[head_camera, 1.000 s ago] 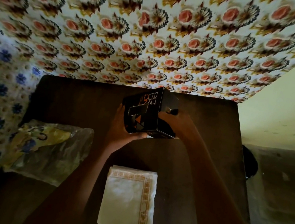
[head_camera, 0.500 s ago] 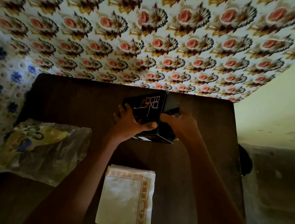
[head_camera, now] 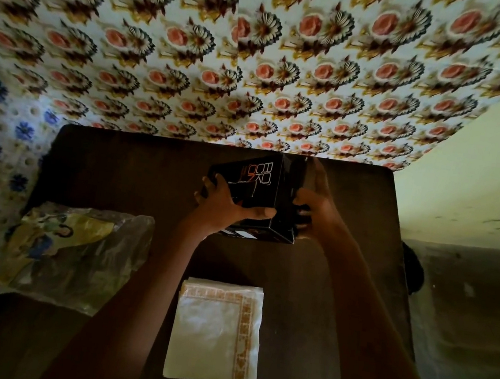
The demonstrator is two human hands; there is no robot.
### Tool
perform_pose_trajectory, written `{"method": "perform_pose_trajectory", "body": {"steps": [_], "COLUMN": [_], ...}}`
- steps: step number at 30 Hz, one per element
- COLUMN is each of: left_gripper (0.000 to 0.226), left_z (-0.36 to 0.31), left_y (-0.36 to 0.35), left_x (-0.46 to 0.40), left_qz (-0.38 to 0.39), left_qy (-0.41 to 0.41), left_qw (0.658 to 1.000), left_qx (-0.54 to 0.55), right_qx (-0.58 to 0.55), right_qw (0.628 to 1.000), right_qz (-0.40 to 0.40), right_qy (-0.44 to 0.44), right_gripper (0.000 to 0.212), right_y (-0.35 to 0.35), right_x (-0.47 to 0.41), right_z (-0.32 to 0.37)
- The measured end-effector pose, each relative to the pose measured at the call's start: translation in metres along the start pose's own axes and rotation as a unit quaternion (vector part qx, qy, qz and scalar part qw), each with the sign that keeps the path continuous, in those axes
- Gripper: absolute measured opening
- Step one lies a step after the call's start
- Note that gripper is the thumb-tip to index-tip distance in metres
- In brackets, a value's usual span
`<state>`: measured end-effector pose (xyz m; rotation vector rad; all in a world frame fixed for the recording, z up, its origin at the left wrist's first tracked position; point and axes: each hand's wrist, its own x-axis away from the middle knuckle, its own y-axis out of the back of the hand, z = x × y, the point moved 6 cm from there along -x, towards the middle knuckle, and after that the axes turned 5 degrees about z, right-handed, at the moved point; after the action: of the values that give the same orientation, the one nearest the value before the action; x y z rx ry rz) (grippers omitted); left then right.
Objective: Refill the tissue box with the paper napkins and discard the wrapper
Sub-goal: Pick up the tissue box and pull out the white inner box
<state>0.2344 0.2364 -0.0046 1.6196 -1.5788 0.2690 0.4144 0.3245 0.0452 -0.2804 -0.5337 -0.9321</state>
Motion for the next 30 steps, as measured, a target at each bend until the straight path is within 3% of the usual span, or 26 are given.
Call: {"method": "perform_pose_trajectory", "body": {"steps": [4, 8, 16, 18, 20, 24, 27, 30], "left_gripper": [0.171, 0.159, 0.148, 0.125, 0.085, 0.02, 0.014, 0.02], "left_z": [0.001, -0.011, -0.007, 0.002, 0.0, -0.003, -0.003, -0.001], "left_y": [0.004, -0.001, 0.003, 0.009, 0.016, 0.028, 0.029, 0.026], "left_x": [0.001, 0.007, 0.013, 0.012, 0.02, 0.037, 0.046, 0.046], "left_qz": [0.006, 0.008, -0.002, -0.008, -0.03, -0.067, -0.072, -0.046], "left_qy": [0.001, -0.008, -0.026, -0.046, -0.086, -0.134, -0.142, -0.133], "left_qw": [1.0, 1.0, 0.994, 0.988, 0.979, 0.961, 0.954, 0.943], "left_qx": [0.02, 0.001, 0.103, 0.147, 0.181, 0.232, 0.253, 0.302], "right_qx": [-0.054, -0.014, -0.007, -0.008, 0.014, 0.152, 0.29, 0.386], "right_qw": [0.997, 0.998, 0.99, 0.984, 0.975, 0.957, 0.934, 0.901], "right_qz": [0.052, 0.002, -0.108, -0.143, -0.186, -0.24, -0.206, -0.191], "right_qy": [0.018, 0.06, 0.094, 0.111, 0.117, 0.056, 0.019, 0.049], "right_gripper": [0.067, 0.041, 0.053, 0.056, 0.055, 0.061, 0.064, 0.073], "right_y": [-0.007, -0.008, 0.023, 0.032, 0.043, 0.061, 0.053, 0.034], "right_x": [0.002, 0.003, 0.011, 0.016, 0.02, 0.015, 0.007, 0.007], "right_z": [0.006, 0.012, 0.008, 0.007, 0.004, -0.009, -0.015, -0.009]}}
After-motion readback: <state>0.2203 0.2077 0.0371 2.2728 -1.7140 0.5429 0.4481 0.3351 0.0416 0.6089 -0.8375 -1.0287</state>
